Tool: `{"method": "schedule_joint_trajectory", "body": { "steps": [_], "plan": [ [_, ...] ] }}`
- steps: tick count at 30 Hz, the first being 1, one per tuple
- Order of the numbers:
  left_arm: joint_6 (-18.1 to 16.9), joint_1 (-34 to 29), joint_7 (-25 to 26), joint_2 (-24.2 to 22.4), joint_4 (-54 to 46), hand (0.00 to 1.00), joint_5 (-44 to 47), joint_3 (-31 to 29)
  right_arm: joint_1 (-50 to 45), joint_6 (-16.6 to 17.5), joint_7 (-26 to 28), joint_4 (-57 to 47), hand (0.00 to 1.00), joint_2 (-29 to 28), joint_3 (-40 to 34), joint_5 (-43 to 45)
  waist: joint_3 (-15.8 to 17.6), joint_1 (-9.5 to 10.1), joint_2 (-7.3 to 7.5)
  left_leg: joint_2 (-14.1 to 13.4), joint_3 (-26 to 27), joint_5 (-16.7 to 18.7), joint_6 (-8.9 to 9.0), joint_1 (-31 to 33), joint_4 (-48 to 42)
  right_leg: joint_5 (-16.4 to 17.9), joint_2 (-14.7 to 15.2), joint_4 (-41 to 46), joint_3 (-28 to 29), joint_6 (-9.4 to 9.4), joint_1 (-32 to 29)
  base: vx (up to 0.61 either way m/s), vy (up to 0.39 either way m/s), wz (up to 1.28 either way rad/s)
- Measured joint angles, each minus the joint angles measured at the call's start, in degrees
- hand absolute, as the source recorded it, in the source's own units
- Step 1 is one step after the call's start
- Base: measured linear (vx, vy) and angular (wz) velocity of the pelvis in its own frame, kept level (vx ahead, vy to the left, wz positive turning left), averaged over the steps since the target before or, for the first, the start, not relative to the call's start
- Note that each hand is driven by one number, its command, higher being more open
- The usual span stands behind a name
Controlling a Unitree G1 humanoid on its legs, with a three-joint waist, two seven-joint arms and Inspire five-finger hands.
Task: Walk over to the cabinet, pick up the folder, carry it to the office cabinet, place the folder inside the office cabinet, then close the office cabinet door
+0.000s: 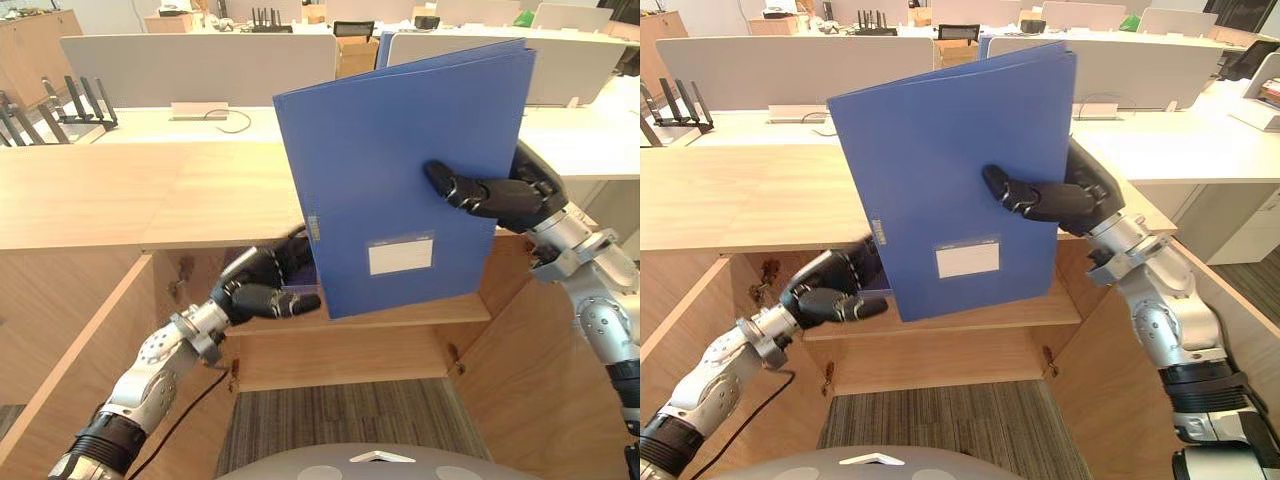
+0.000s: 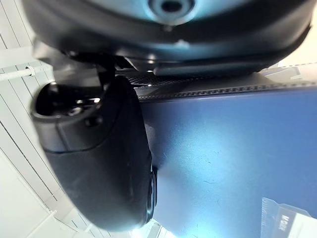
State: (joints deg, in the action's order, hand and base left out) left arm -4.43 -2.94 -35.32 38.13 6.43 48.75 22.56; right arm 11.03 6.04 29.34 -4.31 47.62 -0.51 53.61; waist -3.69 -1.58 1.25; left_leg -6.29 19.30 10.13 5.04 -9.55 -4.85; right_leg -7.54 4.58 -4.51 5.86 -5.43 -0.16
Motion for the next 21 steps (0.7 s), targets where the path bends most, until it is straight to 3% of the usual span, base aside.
{"method": "schedule_joint_trajectory", "body": {
  "steps": [3,4,8,13,17,21],
  "plan": [
    [3.23,-1.02,-3.26,-0.2,10.24,1.0,-2.77,9.88,-0.03,0.05,-0.02,-0.08,0.0,-0.07,2.04,1.17,0.13,-0.28,0.26,-0.46,0.71,0.23,0.3,0.0,-0.06,0.24,-0.42,0.0,0.11,0.27,-0.35,0.0,-0.002,-0.1],
    [4.03,-1.56,-3.98,-0.79,15.48,1.0,-8.71,12.4,-0.04,0.04,-0.14,-0.05,0.0,-0.07,3.1,1.14,0.3,-0.36,0.53,-0.73,0.94,0.28,0.43,0.02,-0.02,0.23,-0.66,0.0,0.49,0.31,-0.65,0.0,-0.008,-0.16],
    [4.63,-3.0,-4.08,-5.59,31.47,1.0,-28.38,14.23,-1.94,-0.44,-0.18,-0.06,0.0,-1.86,4.26,0.55,0.71,-0.37,1.14,-1.07,1.24,0.23,0.67,-0.05,0.0,0.3,-1.2,0.01,0.63,0.46,-0.82,0.02,-0.007,-0.04],
    [0.36,-4.97,0.22,-17.15,45.96,1.0,-45.59,-3.08,-4.4,-3.4,2.85,-0.17,0.0,-3.34,4.52,-7.02,1.05,-0.51,1.28,-0.48,0.31,0.26,0.61,0.25,0.2,0.45,-1.15,0.0,-0.11,0.69,-0.83,-0.01,0.002,0.06],
    [-1.01,-5.57,3.32,-19.63,50.18,1.0,-50.36,-9.25,-6.77,-4.92,5.17,0.17,0.0,-2.18,5.27,-13.52,1.67,-1.67,1.48,-0.15,-0.58,0.15,0.42,1.27,-0.05,0.46,-0.75,-0.01,-0.83,0.66,-1.3,-0.04,-0.009,0.1],
    [-1.98,-6.14,7.97,-22.2,53.44,1.0,-55.85,-16.69,-10.0,-5.77,6.82,2.18,0.0,-0.04,7.97,-26.77,2.31,-1.86,0.74,-0.14,-0.61,0.09,0.35,1.5,-0.29,0.4,-0.77,-0.01,-0.84,0.57,-1.64,-0.04,-0.021,-0.02]
  ]
}}
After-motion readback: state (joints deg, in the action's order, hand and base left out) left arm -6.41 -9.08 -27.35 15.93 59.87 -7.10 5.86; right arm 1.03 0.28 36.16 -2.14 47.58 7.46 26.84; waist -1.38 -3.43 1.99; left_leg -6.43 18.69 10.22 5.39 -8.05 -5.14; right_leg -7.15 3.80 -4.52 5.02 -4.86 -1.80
